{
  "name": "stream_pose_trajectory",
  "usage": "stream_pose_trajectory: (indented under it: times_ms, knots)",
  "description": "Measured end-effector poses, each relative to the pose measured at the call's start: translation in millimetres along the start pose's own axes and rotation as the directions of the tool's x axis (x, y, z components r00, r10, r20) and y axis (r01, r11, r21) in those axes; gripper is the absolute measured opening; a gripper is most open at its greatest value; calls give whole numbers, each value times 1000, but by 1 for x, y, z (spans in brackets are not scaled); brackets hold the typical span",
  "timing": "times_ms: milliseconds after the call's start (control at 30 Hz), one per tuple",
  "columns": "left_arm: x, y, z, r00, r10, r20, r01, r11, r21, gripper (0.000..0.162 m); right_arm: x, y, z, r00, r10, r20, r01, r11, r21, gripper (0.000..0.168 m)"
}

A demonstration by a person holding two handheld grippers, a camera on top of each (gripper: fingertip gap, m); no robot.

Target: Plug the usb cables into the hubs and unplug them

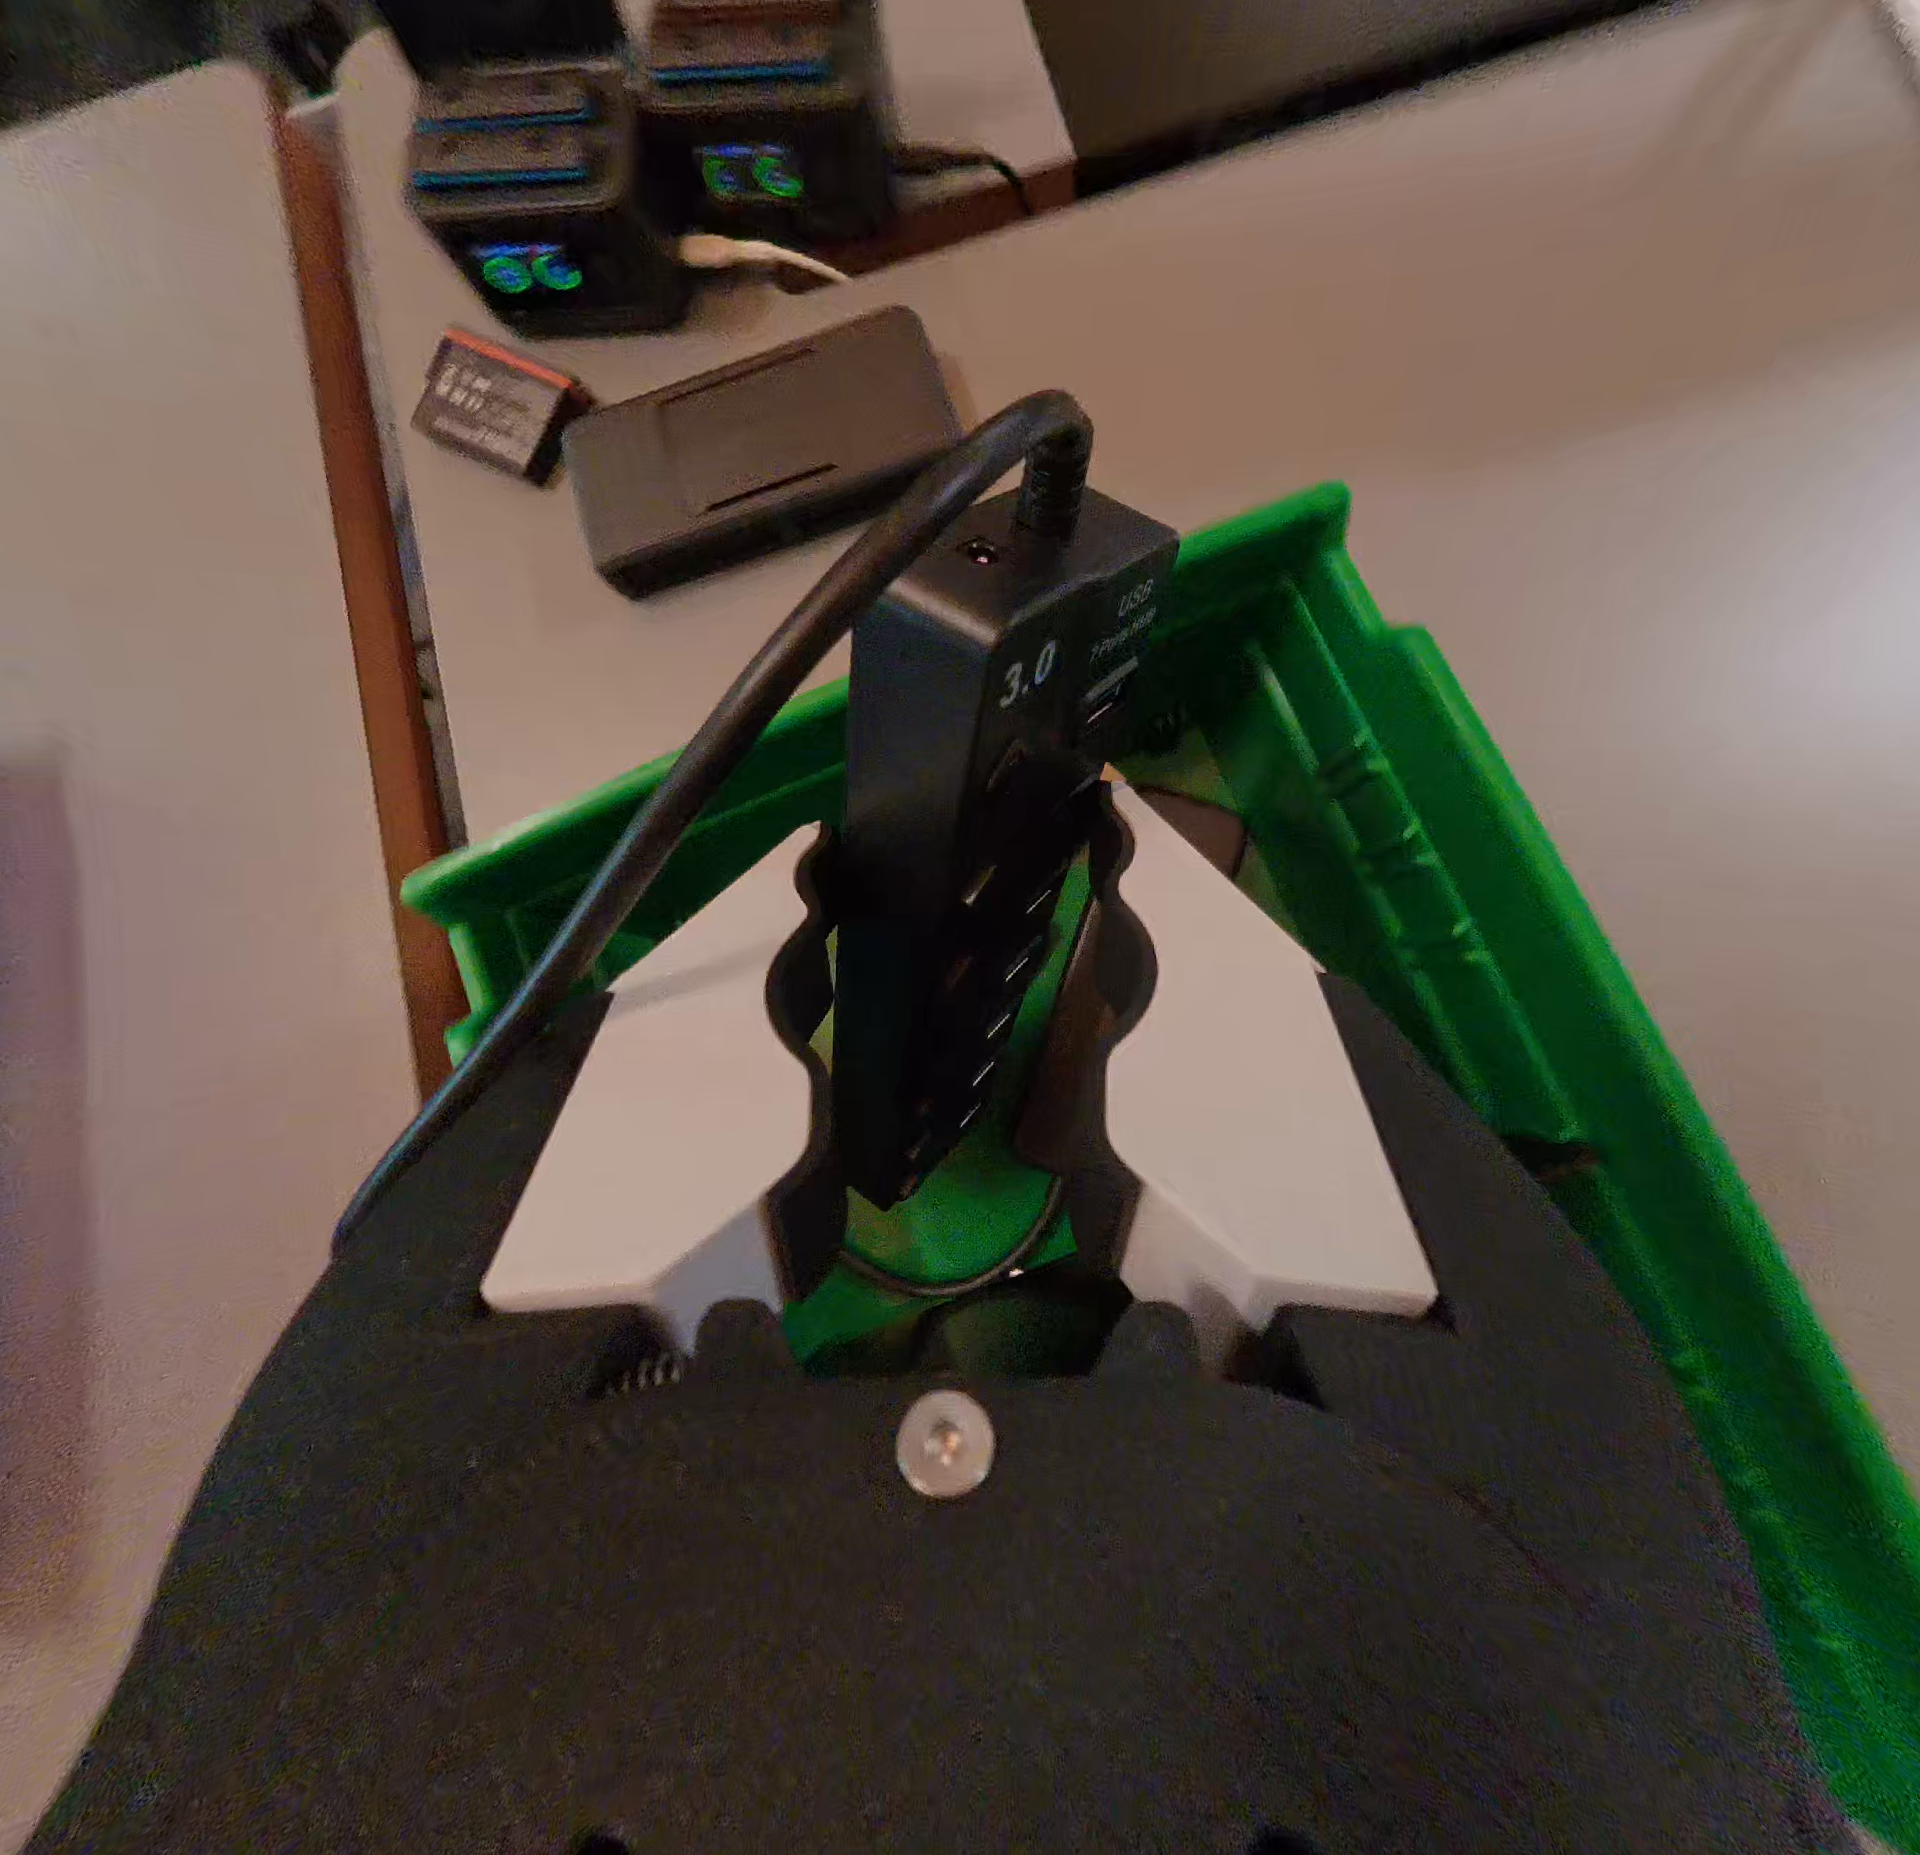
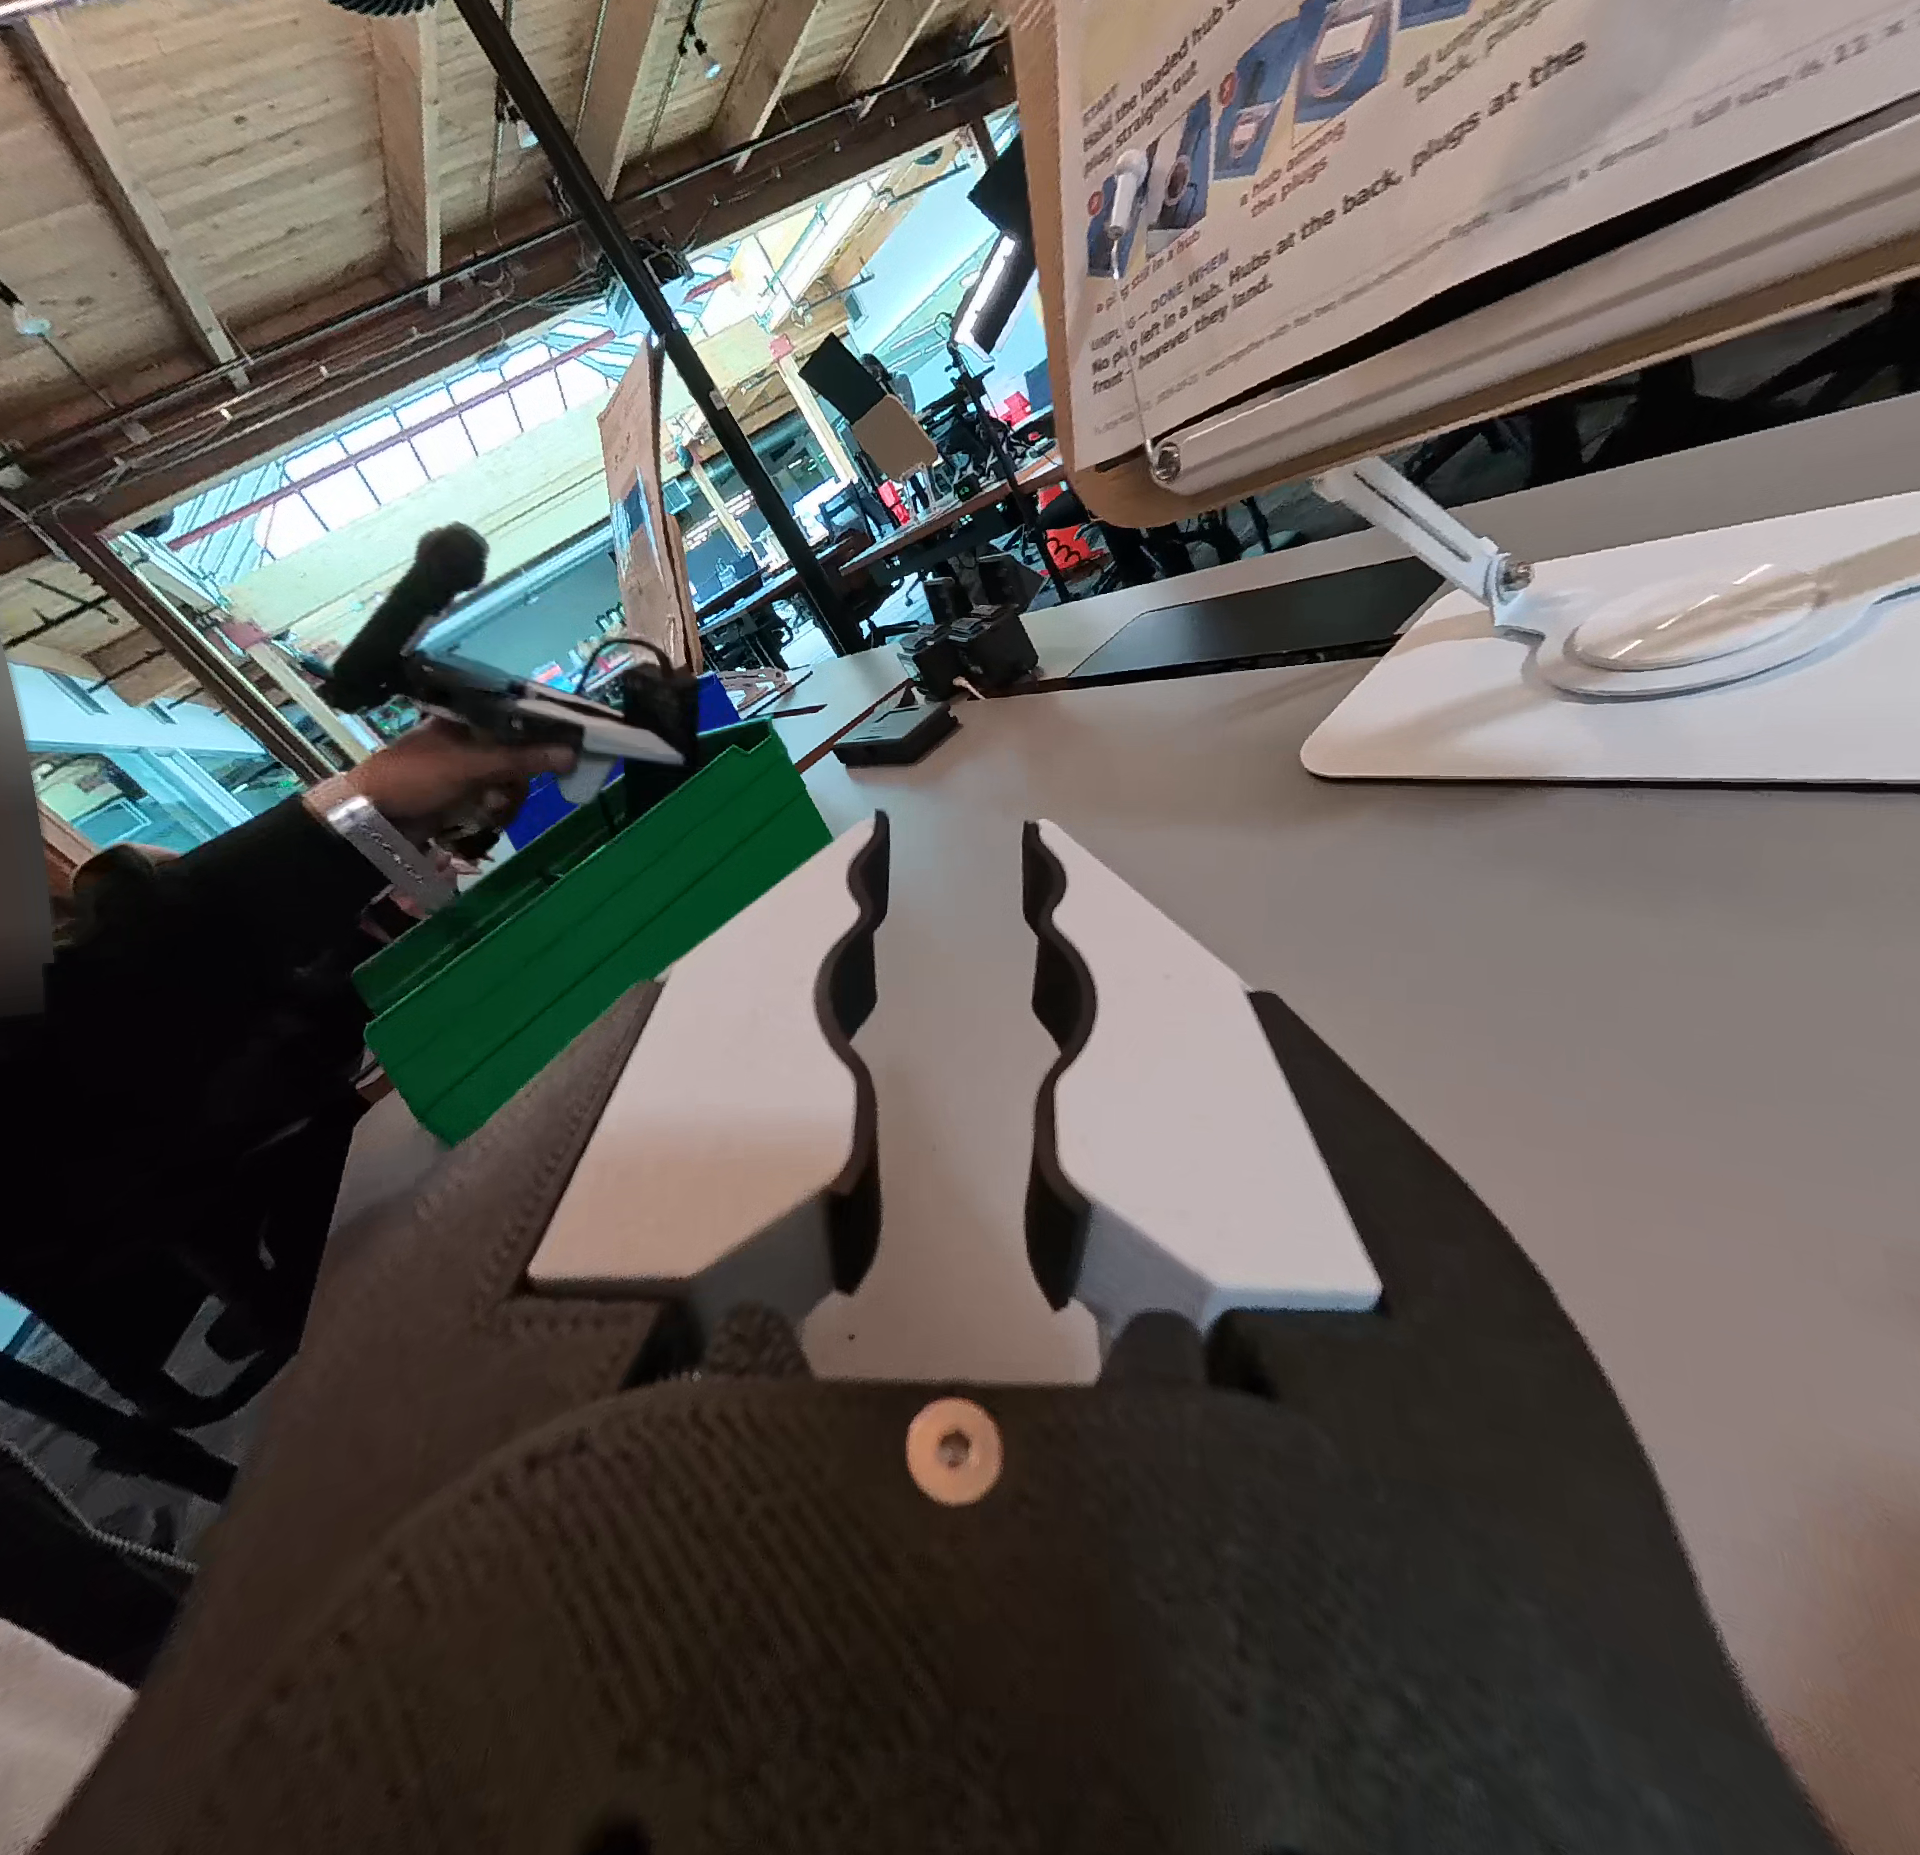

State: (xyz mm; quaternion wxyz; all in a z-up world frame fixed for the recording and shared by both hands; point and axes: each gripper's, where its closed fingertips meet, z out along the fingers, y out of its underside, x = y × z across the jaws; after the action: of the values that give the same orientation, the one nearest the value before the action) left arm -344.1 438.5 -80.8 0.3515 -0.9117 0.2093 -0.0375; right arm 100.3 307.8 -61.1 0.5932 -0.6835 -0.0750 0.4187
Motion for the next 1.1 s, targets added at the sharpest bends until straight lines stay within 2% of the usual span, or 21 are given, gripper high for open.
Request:
stream_pose_trajectory:
  times_ms: [133,233,300,333,467,600,733,833,933,1000,1067,1100]
  knots:
    - [-32,7,-10,958,-285,-26,286,946,153,49,-4,-2,0,1000,-23,3,23,1000,1,25]
    - [-49,28,-8,927,-374,-2,369,915,165,46,-4,-4,-3,1000,-16,-3,16,1000,6,25]
    - [-46,29,-7,899,-433,-65,438,884,166,25,-4,-5,-5,1000,-14,-8,14,1000,7,25]
    - [-43,30,-6,887,-451,-94,461,873,157,26,-4,-6,-5,1000,-15,-10,15,1000,8,25]
    - [-47,33,-6,944,-329,28,322,936,143,28,-7,-7,-4,1000,-27,-10,27,1000,8,25]
    - [-45,29,-11,959,-258,113,238,957,165,31,-9,-5,-1,1000,-29,-3,29,1000,1,24]
    - [-31,23,-19,964,-237,117,213,959,188,40,-9,-4,0,1000,-25,-4,25,1000,0,24]
    - [-17,16,-24,973,-204,105,177,960,218,35,-8,-5,1,1000,-22,-3,22,1000,0,24]
    - [9,7,-25,992,-98,85,77,971,227,30,-9,-4,1,1000,-26,-2,26,1000,-2,24]
    - [37,8,-18,1000,16,20,-19,986,167,21,-9,-3,1,1000,-26,-1,26,1000,-2,24]
    - [56,23,-2,994,104,-32,-103,995,8,12,-9,-3,1,1000,-24,0,24,1000,-2,24]
    - [59,29,6,989,141,-39,-143,988,-53,12,-10,-3,1,1000,-22,3,22,1000,-1,24]
